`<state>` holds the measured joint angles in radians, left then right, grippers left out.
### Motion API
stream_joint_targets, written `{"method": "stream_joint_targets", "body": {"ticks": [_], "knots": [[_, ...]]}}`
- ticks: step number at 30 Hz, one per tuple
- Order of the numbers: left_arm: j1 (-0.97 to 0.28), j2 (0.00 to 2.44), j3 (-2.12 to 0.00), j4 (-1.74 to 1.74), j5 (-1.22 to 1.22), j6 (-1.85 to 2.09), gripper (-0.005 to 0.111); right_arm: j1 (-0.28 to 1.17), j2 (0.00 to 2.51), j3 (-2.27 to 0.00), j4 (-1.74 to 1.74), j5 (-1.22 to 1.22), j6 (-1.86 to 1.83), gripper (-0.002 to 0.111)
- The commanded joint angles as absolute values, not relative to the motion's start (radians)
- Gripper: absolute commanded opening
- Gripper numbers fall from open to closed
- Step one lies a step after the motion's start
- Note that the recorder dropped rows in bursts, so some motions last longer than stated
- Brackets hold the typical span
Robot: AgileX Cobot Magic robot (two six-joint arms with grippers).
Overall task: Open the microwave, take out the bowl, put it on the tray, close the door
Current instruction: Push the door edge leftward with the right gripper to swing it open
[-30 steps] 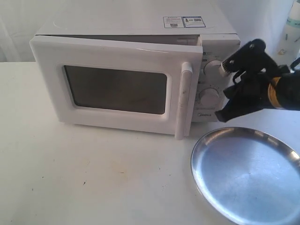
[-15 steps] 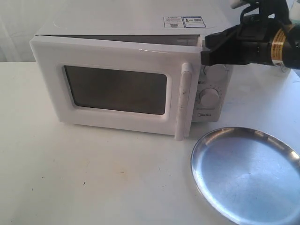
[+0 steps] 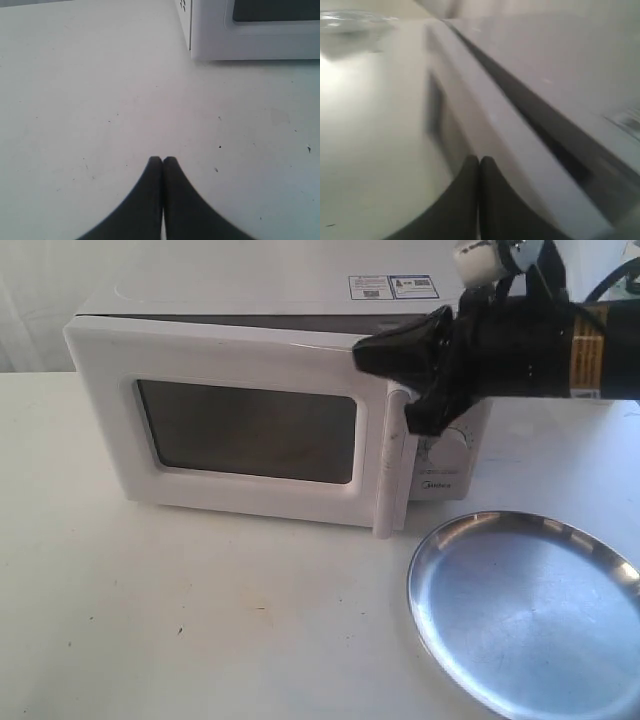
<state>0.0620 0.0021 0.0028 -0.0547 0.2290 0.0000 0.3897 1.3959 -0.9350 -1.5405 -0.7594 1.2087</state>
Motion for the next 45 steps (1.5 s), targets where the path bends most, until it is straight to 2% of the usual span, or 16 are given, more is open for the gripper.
{"method": "stream_joint_targets", "body": {"ticks": [1,4,8,17,24,28,33,41,45], "knots": [[0.057,0.0,0.0,-0.059,0.232,0.0,0.0,0.388,1.37,-0.919,-1.508,-0.356,1.309,0.0],[0.057,0.0,0.0,-0.059,0.232,0.0,0.0,0.388,1.37,-0.899,-1.508,-0.225,1.309,0.0],[0.057,0.0,0.0,-0.059,0.232,0.0,0.0,0.388,1.392,-0.886,-1.516,-0.274,1.305,0.0],[0.057,0.0,0.0,-0.059,0.232,0.0,0.0,0.388,1.471,-0.905,-1.487,-0.566,1.234,0.0],[0.057,0.0,0.0,-0.059,0.232,0.0,0.0,0.388,1.447,-0.905,-1.744,-0.751,1.222,0.0],[0.057,0.0,0.0,-0.059,0.232,0.0,0.0,0.388,1.428,-0.896,-1.744,-0.88,1.209,0.0],[0.057,0.0,0.0,-0.059,0.232,0.0,0.0,0.388,1.347,-0.896,-1.744,-1.221,1.207,0.0],[0.057,0.0,0.0,-0.059,0.232,0.0,0.0,0.388,1.088,-0.896,-1.744,-1.219,1.238,0.0],[0.057,0.0,0.0,-0.059,0.232,0.0,0.0,0.388,1.162,-0.869,-1.695,-0.93,1.259,0.0]]}}
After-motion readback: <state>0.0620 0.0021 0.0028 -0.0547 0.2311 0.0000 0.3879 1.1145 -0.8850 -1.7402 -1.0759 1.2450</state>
